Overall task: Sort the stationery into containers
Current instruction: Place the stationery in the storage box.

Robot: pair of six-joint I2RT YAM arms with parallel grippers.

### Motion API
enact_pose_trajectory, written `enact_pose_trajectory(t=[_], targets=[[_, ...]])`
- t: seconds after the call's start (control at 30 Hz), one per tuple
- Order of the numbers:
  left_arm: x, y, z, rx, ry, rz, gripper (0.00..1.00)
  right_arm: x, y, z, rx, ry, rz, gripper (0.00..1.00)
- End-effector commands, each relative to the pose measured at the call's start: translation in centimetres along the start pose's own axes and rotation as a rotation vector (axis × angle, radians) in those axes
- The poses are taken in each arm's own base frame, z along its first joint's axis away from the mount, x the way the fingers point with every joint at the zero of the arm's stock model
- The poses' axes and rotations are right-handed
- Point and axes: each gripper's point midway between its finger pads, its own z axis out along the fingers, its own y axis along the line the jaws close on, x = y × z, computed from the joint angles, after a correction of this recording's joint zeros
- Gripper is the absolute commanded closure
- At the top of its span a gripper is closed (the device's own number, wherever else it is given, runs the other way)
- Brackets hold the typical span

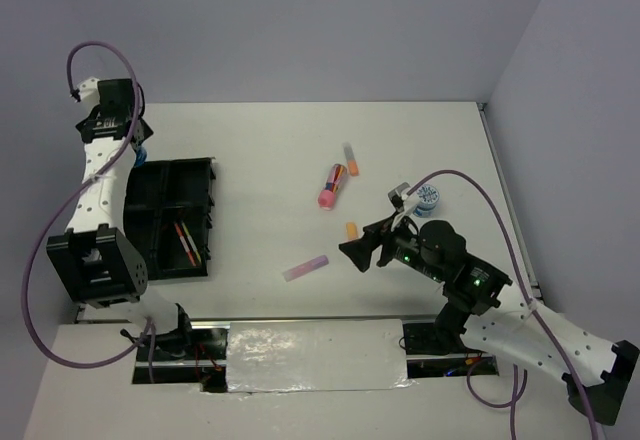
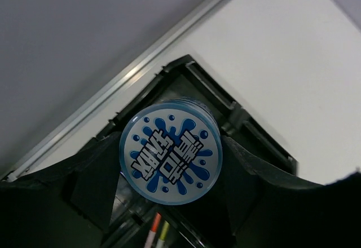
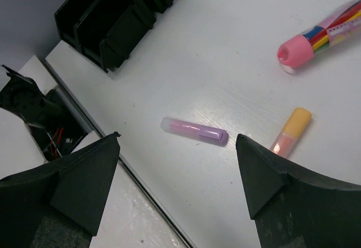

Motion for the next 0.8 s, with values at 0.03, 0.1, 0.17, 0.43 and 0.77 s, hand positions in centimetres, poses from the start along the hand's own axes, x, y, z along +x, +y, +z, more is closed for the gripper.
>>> enact_pose_trajectory(t=[0.03,0.1,0.17,0.43,0.77], targets=[[-2.5,-0.8,2.0,0.009,-0.054,0.011,1.0,-0.6,1.0,1.0,-0.063,-0.037,-0.018,0.09],[-1.8,-1.0,3.4,-0.008,-0.035,0.013,1.0,-0.4,0.9,1.2,-0.064,-0.035,-0.016,0.09],[-1.1,-1.4,4.7,0.009,-0.023,0.005,1.0,-0.2,0.8,1.4,-0.062,-0.03,-0.021,0.09],[1.8,0.4,8.5,-0.082,0.003,-0.006,0.99,0.2,1.0,1.5,-0.085,-0.022,-0.038,0.09],[3.7,-0.4,11.1,-0.023,0.056,0.026,0.94,0.4,1.5,1.6,-0.121,-0.019,-0.045,0.09]])
